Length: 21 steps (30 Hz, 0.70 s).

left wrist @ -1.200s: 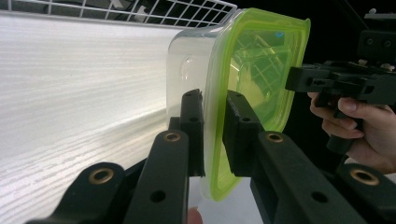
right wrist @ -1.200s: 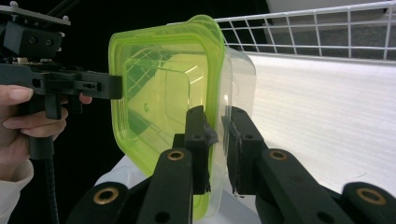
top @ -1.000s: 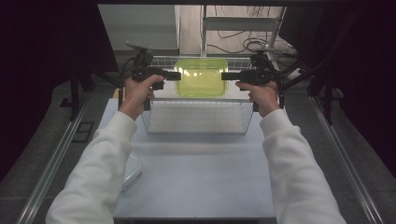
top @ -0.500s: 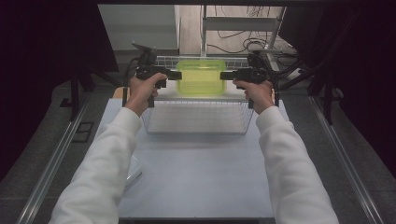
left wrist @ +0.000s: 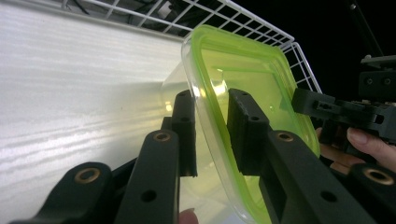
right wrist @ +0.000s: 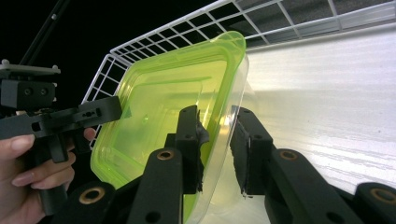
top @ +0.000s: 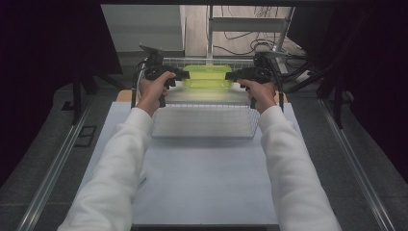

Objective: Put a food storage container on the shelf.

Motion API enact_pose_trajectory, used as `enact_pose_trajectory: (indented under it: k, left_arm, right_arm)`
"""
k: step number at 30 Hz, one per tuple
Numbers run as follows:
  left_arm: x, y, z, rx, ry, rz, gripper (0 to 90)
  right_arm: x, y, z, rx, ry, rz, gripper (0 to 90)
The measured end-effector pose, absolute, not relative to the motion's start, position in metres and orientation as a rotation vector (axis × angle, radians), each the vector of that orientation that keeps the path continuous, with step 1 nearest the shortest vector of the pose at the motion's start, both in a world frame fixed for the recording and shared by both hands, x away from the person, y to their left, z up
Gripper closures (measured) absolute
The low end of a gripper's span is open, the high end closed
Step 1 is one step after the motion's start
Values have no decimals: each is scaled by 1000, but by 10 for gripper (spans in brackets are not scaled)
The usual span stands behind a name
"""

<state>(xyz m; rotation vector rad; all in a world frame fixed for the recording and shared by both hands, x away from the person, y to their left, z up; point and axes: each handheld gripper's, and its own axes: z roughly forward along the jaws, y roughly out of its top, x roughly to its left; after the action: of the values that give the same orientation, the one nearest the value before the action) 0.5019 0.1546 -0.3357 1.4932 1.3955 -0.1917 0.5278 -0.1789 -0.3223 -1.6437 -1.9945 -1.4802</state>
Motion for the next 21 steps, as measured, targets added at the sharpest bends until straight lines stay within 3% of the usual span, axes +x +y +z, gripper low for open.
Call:
enact_pose_trajectory:
  k: [4,6,9,12,18,21]
  left_arm:
    - [501,154,-338,1492,1374,-156,712]
    - [501,152,-338,1496,1389,-109,613]
    - [498,148,-335,1505,1379,-41,387]
    - [494,147,-330,1500,1353,12,294]
    - [477,154,-316,1510,1303,101,241]
    - [463,157,-309,1529,1259,128,231]
  right_arm:
    - [528,-179,-323,-1656,-1975,-1479,719]
    - [528,-179,-323,-1663,-1980,-1488,688]
    - [524,-175,-322,-1710,-1987,-1495,497]
    - [518,-173,-317,-1763,-2035,-1539,364]
    - [499,-172,-304,-1726,-2075,-1687,244]
    - [488,-174,-297,-1699,-2143,-1706,233]
